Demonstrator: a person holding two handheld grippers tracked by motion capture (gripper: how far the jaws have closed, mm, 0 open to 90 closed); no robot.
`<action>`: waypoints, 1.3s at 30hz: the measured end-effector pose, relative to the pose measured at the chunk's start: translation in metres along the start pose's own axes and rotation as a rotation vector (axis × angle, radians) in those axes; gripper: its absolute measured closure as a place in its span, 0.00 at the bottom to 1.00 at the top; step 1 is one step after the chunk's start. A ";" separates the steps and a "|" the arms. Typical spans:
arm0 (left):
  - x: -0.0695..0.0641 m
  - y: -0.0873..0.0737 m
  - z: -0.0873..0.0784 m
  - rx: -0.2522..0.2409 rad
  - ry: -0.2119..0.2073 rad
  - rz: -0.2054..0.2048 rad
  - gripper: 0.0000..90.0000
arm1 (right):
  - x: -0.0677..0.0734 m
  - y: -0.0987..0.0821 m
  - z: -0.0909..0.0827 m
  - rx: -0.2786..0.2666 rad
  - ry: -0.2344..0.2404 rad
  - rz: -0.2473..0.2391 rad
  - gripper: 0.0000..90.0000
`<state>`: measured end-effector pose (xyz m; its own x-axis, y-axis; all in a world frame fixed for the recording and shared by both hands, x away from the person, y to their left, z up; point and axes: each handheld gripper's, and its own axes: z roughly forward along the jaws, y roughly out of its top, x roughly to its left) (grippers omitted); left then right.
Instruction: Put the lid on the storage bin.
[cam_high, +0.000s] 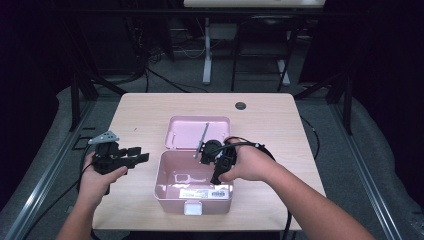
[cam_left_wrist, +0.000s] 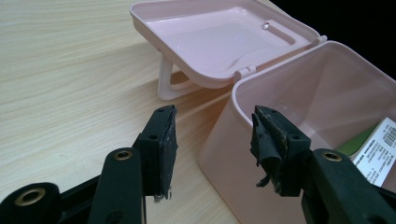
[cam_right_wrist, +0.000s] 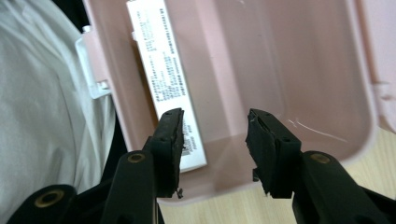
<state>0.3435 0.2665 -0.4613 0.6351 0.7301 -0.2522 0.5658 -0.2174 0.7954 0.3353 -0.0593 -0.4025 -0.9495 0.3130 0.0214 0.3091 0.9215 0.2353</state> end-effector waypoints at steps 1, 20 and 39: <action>-0.001 0.000 0.001 -0.003 0.000 0.000 0.56 | -0.002 -0.001 -0.001 -0.004 -0.003 0.009 0.62; -0.014 0.001 0.008 0.023 -0.046 0.045 0.62 | -0.033 -0.033 -0.017 -0.158 -0.111 0.182 0.57; -0.027 0.000 0.018 0.041 -0.065 0.103 0.66 | -0.067 -0.062 -0.008 -0.330 -0.197 0.396 0.61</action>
<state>0.3364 0.2352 -0.4644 0.7229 0.6593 -0.2069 0.5162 -0.3163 0.7959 0.3787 -0.1393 -0.4112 -0.7262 0.6875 -0.0042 0.5775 0.6133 0.5389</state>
